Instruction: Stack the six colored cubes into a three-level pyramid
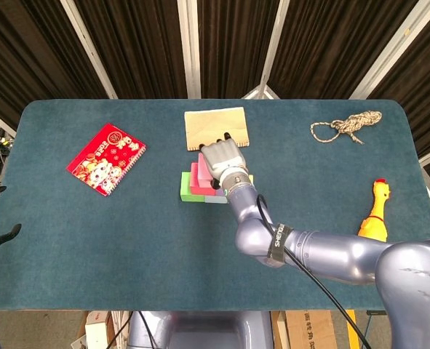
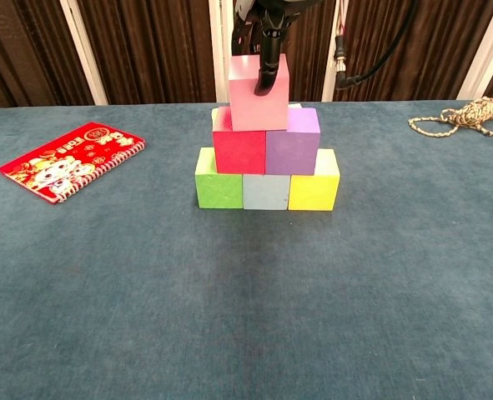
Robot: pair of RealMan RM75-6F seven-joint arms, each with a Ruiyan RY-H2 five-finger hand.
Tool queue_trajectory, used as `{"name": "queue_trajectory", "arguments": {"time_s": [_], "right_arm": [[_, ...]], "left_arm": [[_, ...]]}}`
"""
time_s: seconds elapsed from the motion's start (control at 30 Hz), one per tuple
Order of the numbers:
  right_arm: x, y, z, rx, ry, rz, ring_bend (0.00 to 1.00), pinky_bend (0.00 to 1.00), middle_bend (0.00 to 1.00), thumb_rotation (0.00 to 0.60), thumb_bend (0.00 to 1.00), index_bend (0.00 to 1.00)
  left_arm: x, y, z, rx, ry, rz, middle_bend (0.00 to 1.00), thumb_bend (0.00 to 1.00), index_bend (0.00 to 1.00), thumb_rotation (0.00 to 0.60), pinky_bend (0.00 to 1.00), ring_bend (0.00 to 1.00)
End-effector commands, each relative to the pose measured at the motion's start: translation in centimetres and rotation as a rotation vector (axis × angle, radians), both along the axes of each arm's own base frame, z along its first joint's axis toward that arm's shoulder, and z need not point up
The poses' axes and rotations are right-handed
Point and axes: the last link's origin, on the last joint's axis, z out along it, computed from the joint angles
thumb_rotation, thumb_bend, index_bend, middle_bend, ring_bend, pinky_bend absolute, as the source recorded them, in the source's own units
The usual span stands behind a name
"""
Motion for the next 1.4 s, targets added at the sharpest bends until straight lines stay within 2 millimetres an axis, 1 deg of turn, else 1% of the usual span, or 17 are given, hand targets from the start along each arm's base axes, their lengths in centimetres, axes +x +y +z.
{"name": "queue_trajectory", "arguments": {"time_s": [0.03,0.43,0.77,1.0,1.4], "right_arm": [[0.04,0.03,0.03,-0.001,0.001,0.001,0.18,0.00,0.41,0.600,0.34,0.19],[-0.33,-0.11,-0.20,0.000,0.004,-0.008,0.18,0.00,0.41,0.600,0.34,0.19],[-0.39,-0.09,-0.25,-0.002,0.005,-0.008,0.14,0.00,0.41,0.600,0.34,0.19],[-0.27,-0.06,-0.28,-0.011,0.008,-0.007,0.10,0.00,0.35,0.600,0.34,0.19],[-0.12,0.06,-0.30,-0.008,0.012,-0.011,0.08,0.00,0.32,0.600,0.34,0.19]], "left_arm": [[-0.01,0.01,0.00,0.000,0.001,0.001,0.07,0.23,0.22,0.600,0.04,0.00],[-0.01,0.02,-0.02,0.000,0.003,0.001,0.07,0.23,0.22,0.600,0.04,0.00],[-0.02,0.03,-0.04,0.002,0.005,0.001,0.07,0.23,0.22,0.600,0.04,0.00],[-0.06,0.06,-0.08,0.000,0.006,0.002,0.07,0.23,0.22,0.600,0.04,0.00],[-0.09,0.07,-0.05,0.003,0.006,0.003,0.07,0.23,0.22,0.600,0.04,0.00]]}}
